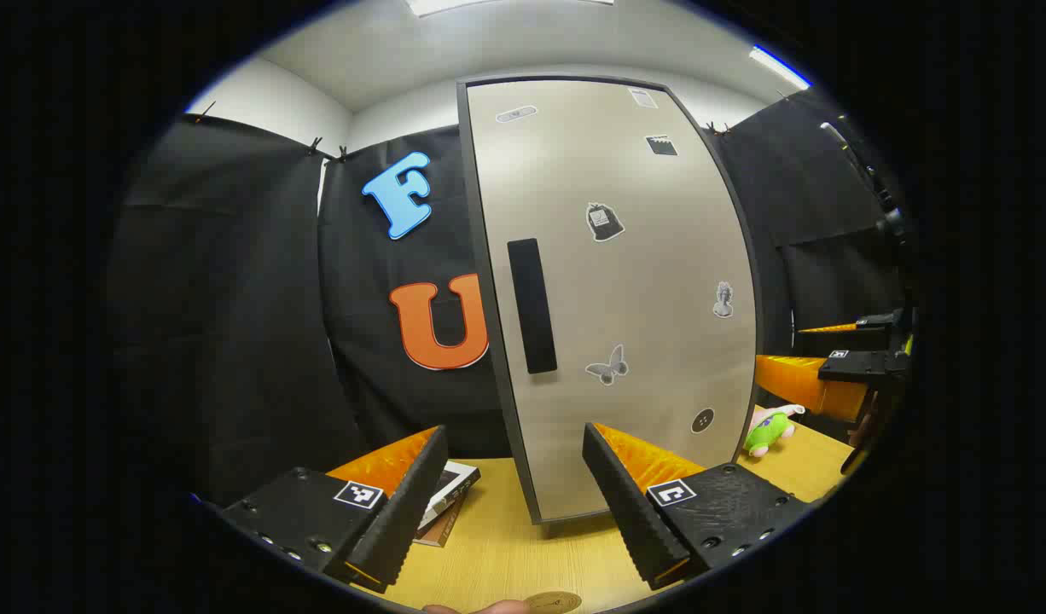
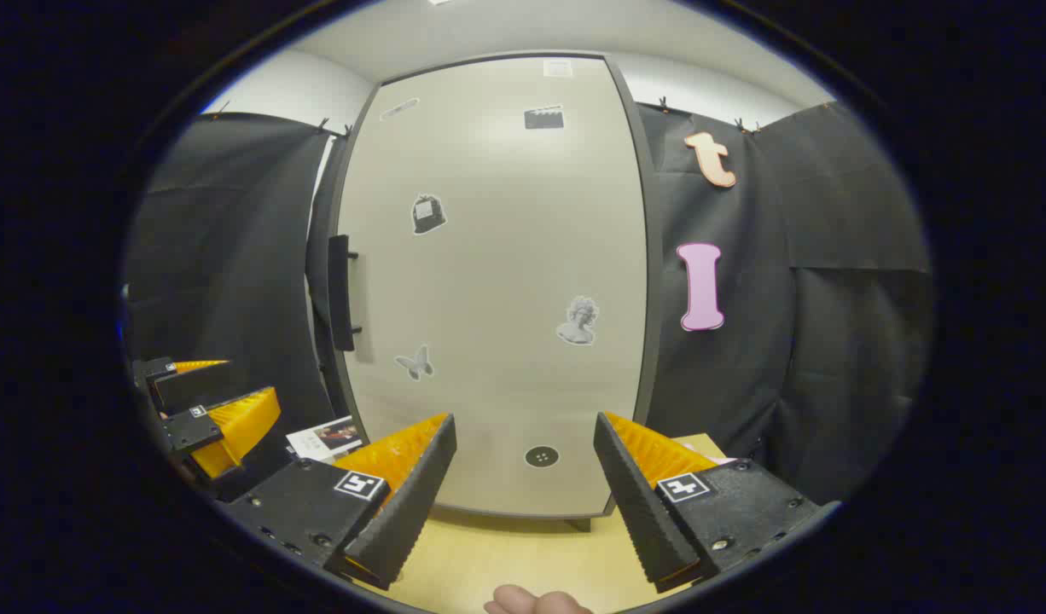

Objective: Open the cabinet door with the right hand, grasp the bottle in the cabinet with the left hand and place it on the coaster, then close the cabinet door with the right hand.

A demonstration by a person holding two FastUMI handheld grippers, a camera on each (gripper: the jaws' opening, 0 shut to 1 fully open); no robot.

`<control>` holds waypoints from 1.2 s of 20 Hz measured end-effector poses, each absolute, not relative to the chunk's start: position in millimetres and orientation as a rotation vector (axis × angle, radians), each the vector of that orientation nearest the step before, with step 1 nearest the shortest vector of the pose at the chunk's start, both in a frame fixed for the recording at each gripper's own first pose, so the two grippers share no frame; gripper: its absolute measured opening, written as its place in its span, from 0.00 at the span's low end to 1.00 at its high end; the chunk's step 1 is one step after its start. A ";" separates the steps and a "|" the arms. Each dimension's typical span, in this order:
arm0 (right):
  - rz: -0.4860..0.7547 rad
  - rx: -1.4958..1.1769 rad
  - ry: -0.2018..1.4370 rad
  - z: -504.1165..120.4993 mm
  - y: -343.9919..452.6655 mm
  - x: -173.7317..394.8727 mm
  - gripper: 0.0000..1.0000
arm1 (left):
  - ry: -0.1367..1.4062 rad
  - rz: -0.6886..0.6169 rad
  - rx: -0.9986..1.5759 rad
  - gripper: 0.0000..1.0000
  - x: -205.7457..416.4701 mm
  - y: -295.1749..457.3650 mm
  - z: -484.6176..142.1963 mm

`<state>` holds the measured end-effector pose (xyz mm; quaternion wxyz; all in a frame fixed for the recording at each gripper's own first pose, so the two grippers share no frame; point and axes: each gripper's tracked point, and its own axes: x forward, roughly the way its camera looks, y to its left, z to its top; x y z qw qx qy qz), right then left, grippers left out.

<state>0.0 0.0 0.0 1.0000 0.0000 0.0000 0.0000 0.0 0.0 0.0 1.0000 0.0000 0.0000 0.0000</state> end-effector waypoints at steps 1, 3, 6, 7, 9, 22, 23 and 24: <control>-0.004 0.001 -0.004 1.3 -1.1 -0.7 1.00 | -0.002 -0.002 -0.004 0.96 1.5 -0.9 0.9; -0.011 -0.003 -0.005 1.9 -4.4 -2.8 1.00 | -0.005 -0.008 -0.014 0.96 5.1 -3.0 1.7; -0.022 -0.005 -0.004 3.8 -10.0 -6.2 1.00 | 0.000 -0.017 -0.033 0.96 10.2 -5.4 1.1; -0.024 -0.005 -0.004 3.6 -11.2 -7.6 1.00 | 0.001 -0.018 -0.040 0.96 11.9 -6.1 0.8; -0.031 -0.011 -0.002 3.9 -14.3 -8.1 1.00 | -0.001 -0.025 -0.054 0.96 14.9 -7.6 1.3; 0.002 -0.033 -0.014 14.7 -7.3 -0.5 1.00 | -0.006 -0.075 -0.077 0.97 19.2 -13.2 3.2; 0.008 -0.046 -0.013 16.8 -5.3 2.8 1.00 | -0.009 -0.079 -0.075 0.96 16.3 -11.2 4.2; 0.016 -0.053 -0.022 22.1 -1.8 5.2 1.00 | -0.007 -0.081 -0.070 0.96 12.3 -8.2 2.1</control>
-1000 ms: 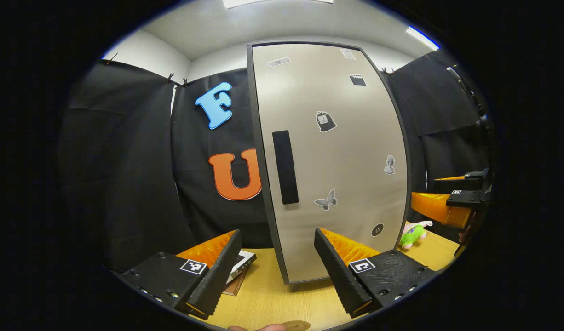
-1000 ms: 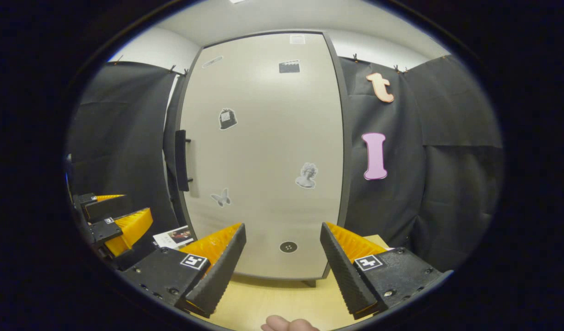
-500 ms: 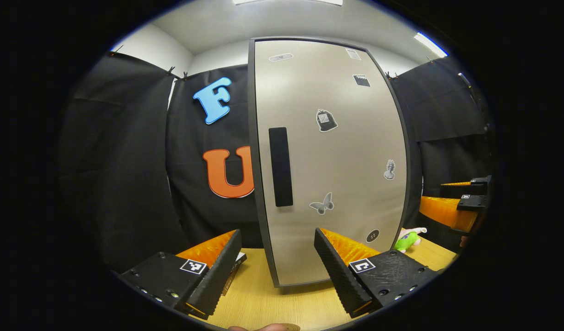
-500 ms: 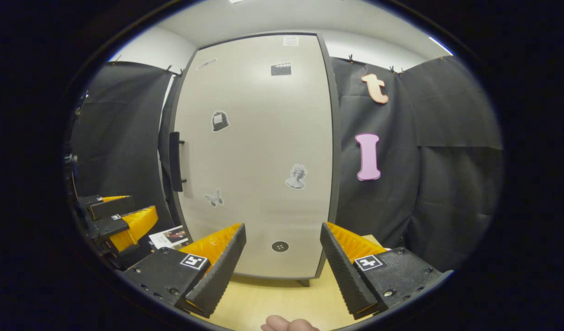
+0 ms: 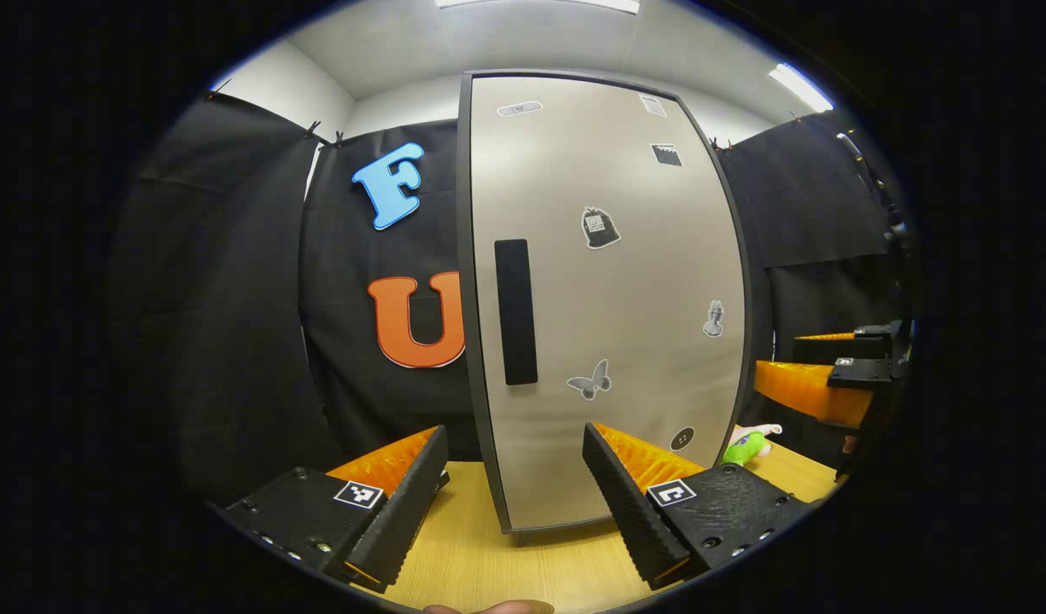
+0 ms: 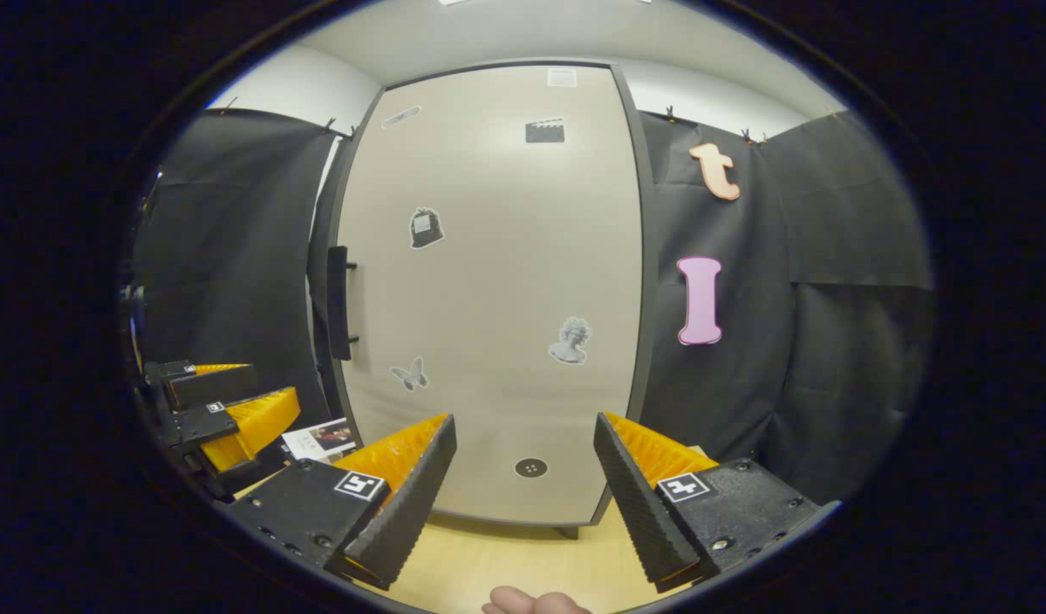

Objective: Open the cabinet door with the right hand, grasp the bottle in the cabinet with the left hand and place it on the coaster, then close the cabinet door with the right hand.

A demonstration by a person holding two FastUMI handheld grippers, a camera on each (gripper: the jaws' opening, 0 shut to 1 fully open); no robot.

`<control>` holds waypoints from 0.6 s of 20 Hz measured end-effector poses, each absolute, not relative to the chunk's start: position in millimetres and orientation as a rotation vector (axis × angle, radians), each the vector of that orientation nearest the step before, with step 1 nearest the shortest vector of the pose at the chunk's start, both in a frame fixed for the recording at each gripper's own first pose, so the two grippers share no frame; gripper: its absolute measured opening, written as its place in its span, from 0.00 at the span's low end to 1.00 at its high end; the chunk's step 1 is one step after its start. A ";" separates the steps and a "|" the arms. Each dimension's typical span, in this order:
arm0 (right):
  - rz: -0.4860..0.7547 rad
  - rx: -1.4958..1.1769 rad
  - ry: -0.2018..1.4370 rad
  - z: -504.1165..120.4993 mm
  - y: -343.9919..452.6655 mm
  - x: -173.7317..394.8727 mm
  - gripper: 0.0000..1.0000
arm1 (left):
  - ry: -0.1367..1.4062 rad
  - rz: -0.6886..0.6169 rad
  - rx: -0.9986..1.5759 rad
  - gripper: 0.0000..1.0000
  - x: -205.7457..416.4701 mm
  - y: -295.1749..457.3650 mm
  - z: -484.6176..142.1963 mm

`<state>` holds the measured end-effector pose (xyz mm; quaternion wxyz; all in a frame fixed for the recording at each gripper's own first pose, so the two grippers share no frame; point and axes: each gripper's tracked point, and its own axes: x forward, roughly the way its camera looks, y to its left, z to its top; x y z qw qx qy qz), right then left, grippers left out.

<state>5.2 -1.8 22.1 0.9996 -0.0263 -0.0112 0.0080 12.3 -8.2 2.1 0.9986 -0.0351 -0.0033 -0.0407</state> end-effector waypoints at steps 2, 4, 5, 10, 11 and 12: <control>0.043 -0.064 -0.047 32.0 10.7 12.9 1.00 | -0.002 -0.073 -0.062 0.96 3.3 -1.2 0.1; 0.075 -0.078 -0.065 40.3 25.1 19.5 1.00 | 0.002 -0.071 -0.061 0.96 -6.9 4.3 -3.4; 0.094 -0.089 -0.075 44.6 34.5 24.1 1.00 | 0.006 -0.067 -0.055 0.96 -12.0 8.0 -6.2; 0.161 -0.149 -0.128 57.3 78.7 45.3 1.00 | 0.017 -0.024 -0.008 0.97 -43.7 29.9 -14.8; 0.180 -0.156 -0.131 58.2 89.6 49.7 1.00 | 0.022 -0.017 0.000 0.97 -49.0 33.3 -18.0; 0.201 -0.161 -0.134 58.9 101.6 54.2 1.00 | 0.026 -0.006 0.011 0.96 -54.8 38.8 -21.9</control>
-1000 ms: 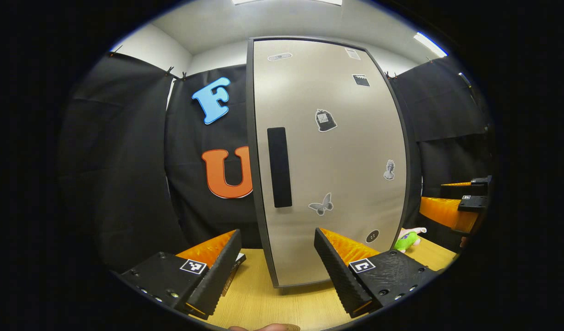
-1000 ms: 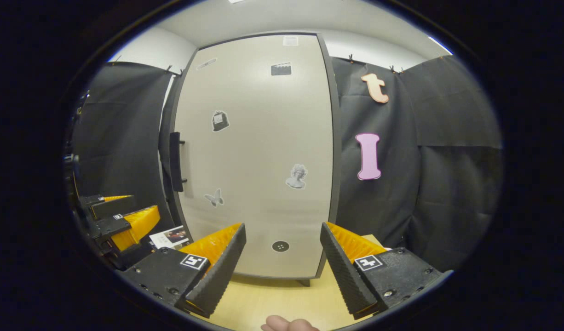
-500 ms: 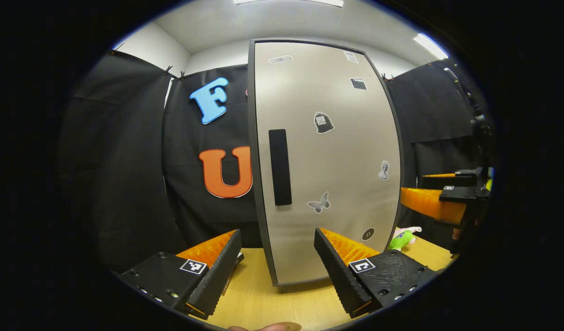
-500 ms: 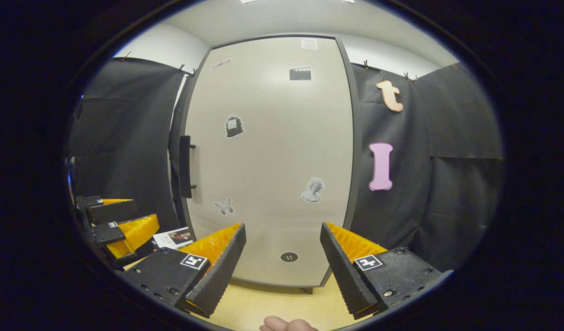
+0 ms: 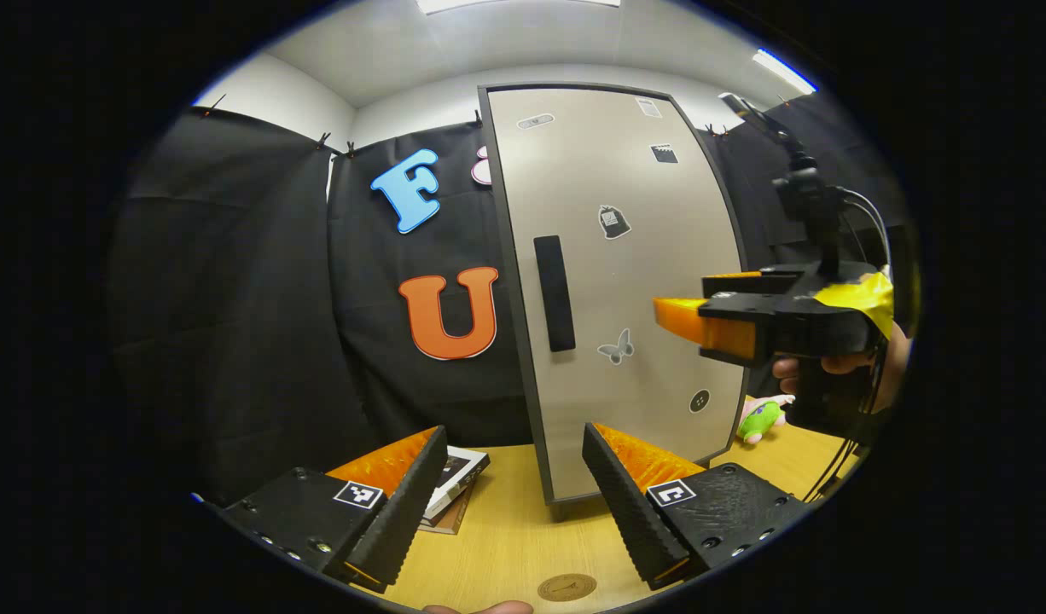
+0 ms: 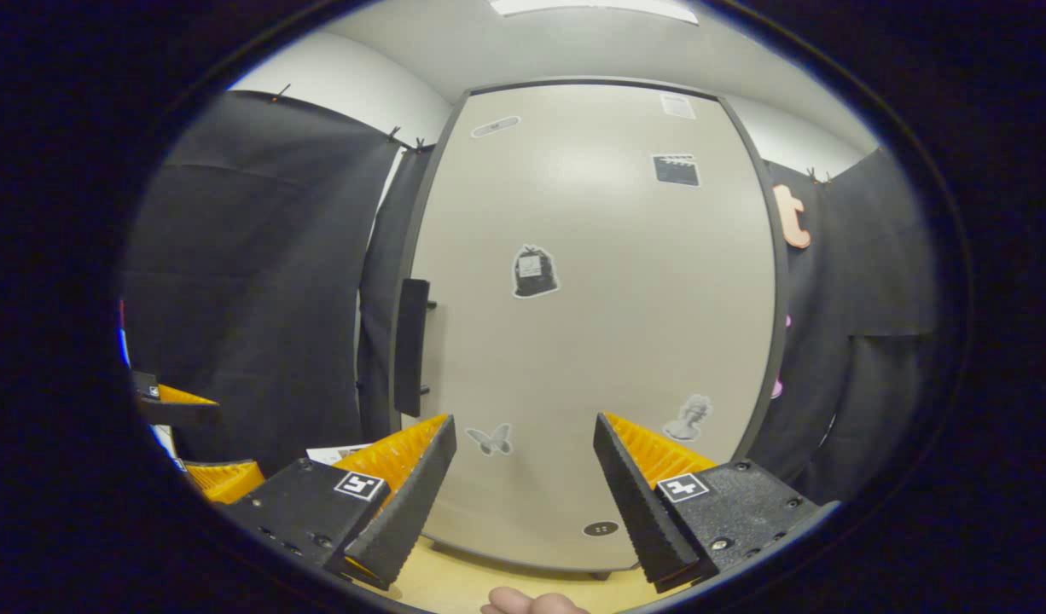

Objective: Open the cabinet door with the right hand, grasp the bottle in the cabinet with the left hand and place it on the coaster, then close the cabinet door with the right hand.

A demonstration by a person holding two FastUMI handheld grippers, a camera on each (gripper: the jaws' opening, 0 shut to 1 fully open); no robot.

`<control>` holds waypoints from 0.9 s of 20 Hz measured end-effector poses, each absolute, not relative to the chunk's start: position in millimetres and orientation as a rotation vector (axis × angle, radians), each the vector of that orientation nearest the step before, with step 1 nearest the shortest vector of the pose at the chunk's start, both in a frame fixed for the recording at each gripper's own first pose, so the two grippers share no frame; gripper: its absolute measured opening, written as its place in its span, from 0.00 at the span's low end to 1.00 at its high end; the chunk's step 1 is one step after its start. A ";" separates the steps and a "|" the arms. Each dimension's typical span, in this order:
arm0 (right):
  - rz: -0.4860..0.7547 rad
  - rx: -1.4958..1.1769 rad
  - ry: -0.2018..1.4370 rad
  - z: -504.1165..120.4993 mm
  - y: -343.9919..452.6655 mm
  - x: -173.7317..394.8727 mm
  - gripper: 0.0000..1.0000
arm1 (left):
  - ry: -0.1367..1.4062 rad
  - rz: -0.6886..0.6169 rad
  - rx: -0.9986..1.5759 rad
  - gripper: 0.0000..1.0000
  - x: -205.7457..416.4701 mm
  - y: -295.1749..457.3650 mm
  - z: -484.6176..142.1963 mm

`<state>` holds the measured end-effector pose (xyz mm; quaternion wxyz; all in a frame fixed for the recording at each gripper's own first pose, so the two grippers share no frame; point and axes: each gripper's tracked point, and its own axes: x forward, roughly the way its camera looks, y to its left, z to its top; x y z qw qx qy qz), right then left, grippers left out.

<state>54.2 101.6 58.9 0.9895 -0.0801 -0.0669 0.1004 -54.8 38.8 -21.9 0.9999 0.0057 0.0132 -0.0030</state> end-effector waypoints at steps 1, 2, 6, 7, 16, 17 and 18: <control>0.217 -0.166 -0.136 59.5 111.5 57.8 1.00 | 0.034 0.006 0.024 0.96 -60.9 43.4 -26.1; 0.227 -0.175 -0.140 60.4 121.0 62.2 1.00 | 0.044 0.019 0.037 0.96 -66.4 47.5 -31.2; 0.283 -0.217 -0.167 65.6 161.5 77.8 1.00 | 0.085 0.071 0.057 0.96 -81.8 64.8 -49.9; 0.292 -0.226 -0.175 65.8 169.5 82.0 1.00 | 0.089 0.082 0.055 0.96 -85.8 69.0 -51.8; 0.317 -0.193 -0.166 59.4 223.5 113.5 1.00 | 0.156 0.174 0.078 0.97 -120.0 105.7 -84.0; 0.311 -0.200 -0.163 58.8 225.2 115.0 0.99 | 0.158 0.180 0.077 0.96 -123.4 107.9 -83.5; 0.309 -0.212 -0.150 55.9 226.4 116.8 0.95 | 0.159 0.185 0.075 0.96 -126.5 110.9 -82.7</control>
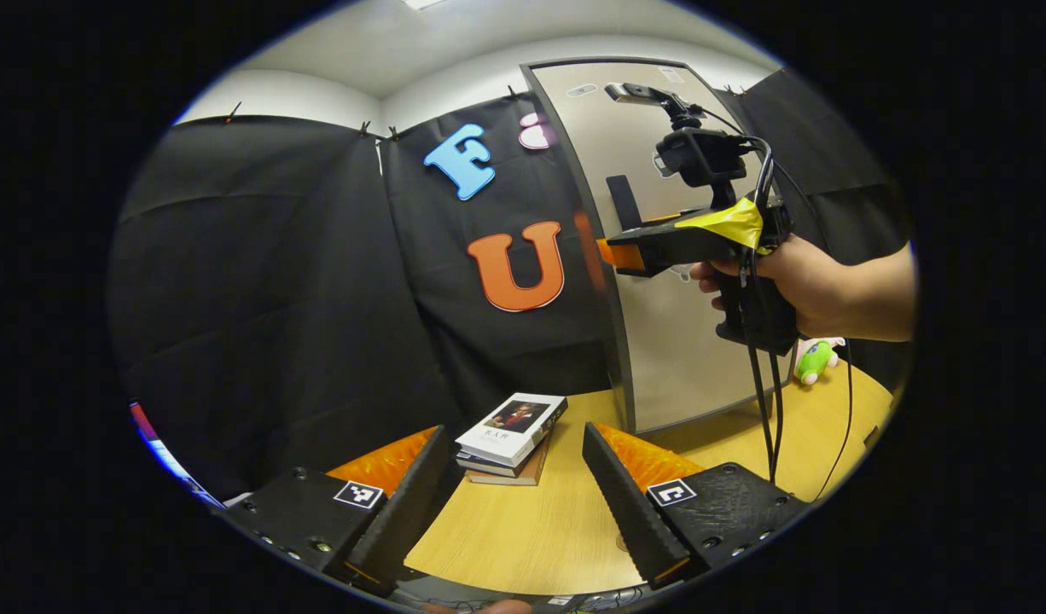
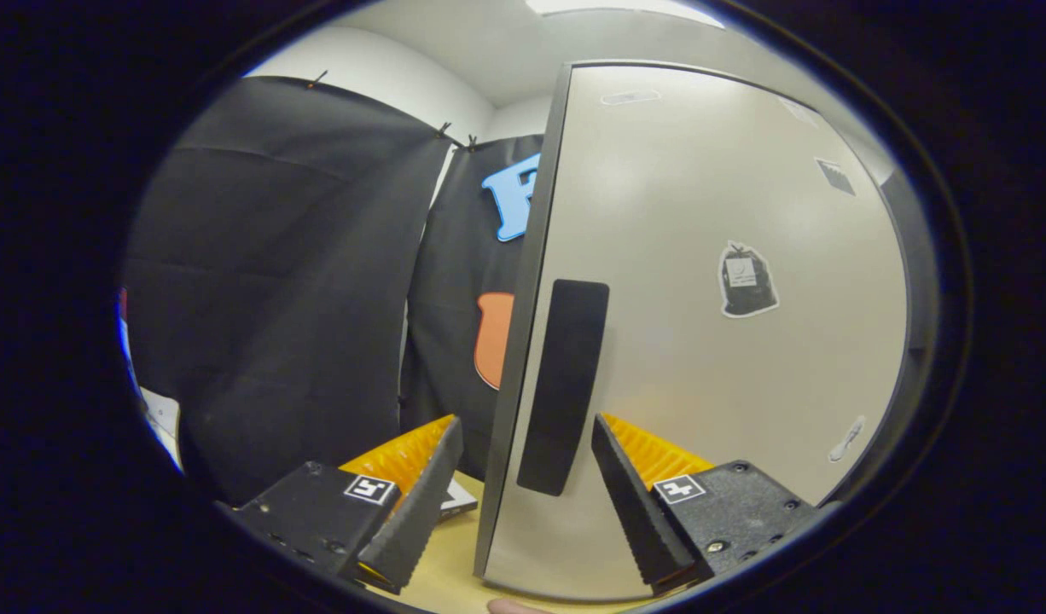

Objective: Open the cabinet door with the right hand, grasp the bottle in the cabinet with the left hand and place it on the coaster, then close the cabinet door with the right hand.

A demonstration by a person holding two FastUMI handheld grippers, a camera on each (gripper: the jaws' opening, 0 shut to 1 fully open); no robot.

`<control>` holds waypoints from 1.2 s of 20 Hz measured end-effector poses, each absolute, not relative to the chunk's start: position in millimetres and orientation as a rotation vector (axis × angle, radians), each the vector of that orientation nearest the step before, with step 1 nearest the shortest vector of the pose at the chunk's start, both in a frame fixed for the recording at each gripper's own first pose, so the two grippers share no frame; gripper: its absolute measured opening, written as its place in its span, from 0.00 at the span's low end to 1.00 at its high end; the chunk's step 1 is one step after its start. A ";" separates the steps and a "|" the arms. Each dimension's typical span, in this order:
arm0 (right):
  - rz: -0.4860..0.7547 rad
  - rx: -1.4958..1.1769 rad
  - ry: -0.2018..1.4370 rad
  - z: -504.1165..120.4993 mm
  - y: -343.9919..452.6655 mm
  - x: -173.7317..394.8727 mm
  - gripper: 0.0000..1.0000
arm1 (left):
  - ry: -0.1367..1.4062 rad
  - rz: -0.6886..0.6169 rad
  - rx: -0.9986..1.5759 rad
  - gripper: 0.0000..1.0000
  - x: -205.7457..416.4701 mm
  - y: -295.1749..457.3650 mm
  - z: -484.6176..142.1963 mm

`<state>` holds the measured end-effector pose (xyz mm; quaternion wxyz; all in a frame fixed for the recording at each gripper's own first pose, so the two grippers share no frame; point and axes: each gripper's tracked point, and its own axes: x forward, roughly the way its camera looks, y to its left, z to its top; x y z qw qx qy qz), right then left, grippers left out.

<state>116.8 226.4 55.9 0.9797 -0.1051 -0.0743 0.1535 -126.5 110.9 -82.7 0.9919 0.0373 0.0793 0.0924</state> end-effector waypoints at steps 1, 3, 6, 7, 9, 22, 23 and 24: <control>0.295 -0.218 -0.134 53.8 225.3 119.6 0.92 | 0.159 0.187 0.073 0.96 -128.5 112.1 -81.0; 0.267 -0.191 -0.101 50.9 219.0 127.3 0.76 | 0.160 0.185 0.073 0.97 -126.7 117.9 -83.0; 0.267 -0.100 -0.048 47.4 216.1 135.2 0.36 | 0.177 0.168 0.074 0.96 -122.5 117.0 -91.5; 0.262 -0.110 -0.043 48.0 215.4 133.4 0.35 | 0.182 0.166 0.080 0.96 -124.3 116.3 -92.8; 0.259 -0.125 -0.032 46.8 215.2 133.1 0.31 | 0.183 0.154 0.088 0.97 -128.5 111.7 -93.0; 0.345 -0.089 0.006 38.3 200.0 51.1 0.28 | 0.130 0.046 0.091 0.96 -142.0 79.2 -87.5; 0.352 -0.088 0.006 38.4 197.1 41.6 0.28 | 0.129 0.042 0.094 0.96 -144.7 76.9 -88.3; 0.360 -0.089 0.006 37.5 194.8 33.5 0.27 | 0.131 0.035 0.094 0.97 -147.5 73.7 -89.8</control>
